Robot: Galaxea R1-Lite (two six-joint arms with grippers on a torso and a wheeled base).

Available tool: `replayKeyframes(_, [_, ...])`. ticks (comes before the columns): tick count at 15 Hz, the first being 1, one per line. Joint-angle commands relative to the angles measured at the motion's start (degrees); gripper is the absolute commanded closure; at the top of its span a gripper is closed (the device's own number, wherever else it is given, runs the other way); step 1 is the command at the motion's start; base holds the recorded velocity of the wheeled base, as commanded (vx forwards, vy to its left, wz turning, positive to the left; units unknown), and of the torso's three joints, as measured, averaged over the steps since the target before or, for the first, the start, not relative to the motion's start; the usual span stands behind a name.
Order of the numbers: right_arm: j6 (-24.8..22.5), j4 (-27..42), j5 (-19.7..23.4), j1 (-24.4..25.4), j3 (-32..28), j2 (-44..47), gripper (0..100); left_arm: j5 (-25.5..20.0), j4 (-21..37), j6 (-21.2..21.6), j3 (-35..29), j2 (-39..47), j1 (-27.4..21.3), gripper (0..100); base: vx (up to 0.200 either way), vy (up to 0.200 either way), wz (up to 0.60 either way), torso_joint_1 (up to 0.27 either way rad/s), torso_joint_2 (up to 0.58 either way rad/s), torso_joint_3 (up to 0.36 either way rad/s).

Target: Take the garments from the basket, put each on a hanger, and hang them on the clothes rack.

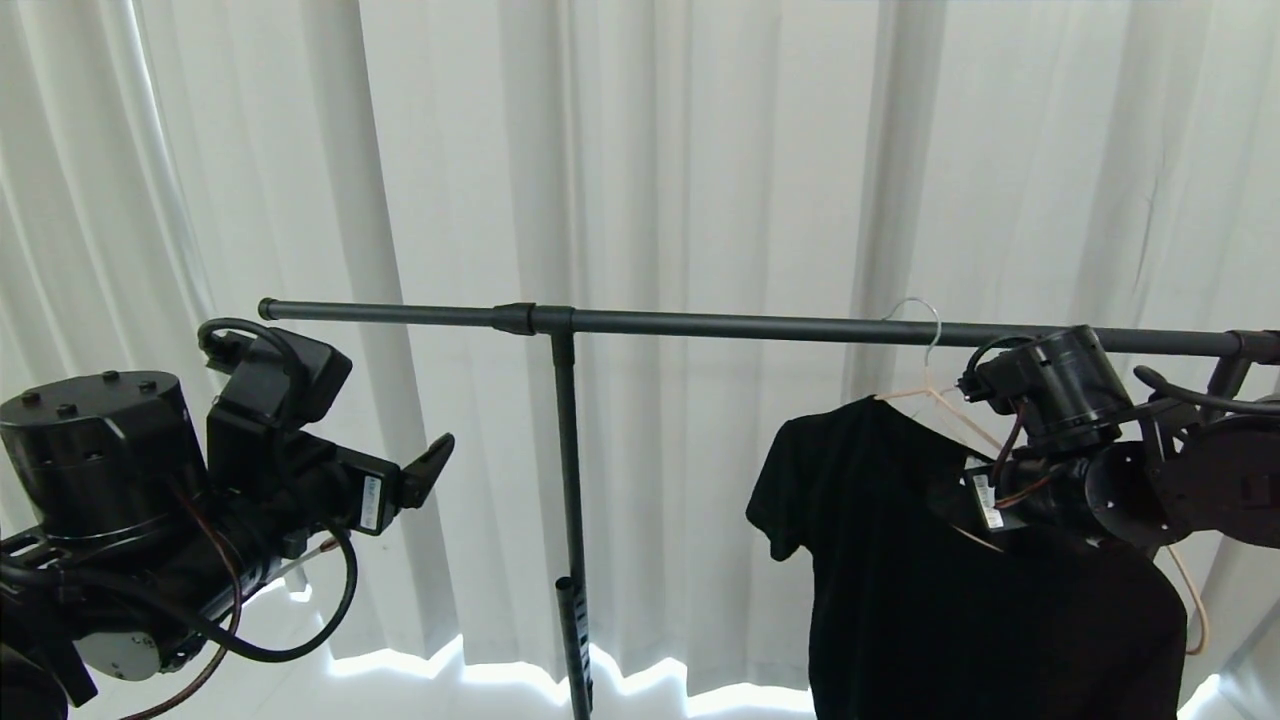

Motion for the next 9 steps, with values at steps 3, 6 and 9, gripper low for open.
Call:
replayKeyframes(3, [0.0,0.0,0.0,0.0,0.2,1.0,100,0.0,-0.1,0.0,0.0,0.1,0.0,0,0.0,0.0,0.0,0.0,0.0,0.0])
replayKeyframes(6, [-0.1,0.0,0.0,-0.1,-1.0,1.1,100,0.0,-0.1,0.0,0.2,-0.1,0.0,0,0.0,0.0,0.0,0.0,0.0,0.0])
replayKeyframes(9, [-0.1,0.0,0.1,-0.5,-2.2,2.1,100,0.0,0.0,0.0,0.2,-0.2,0.1,0,0.0,0.0,0.0,0.0,0.0,0.0])
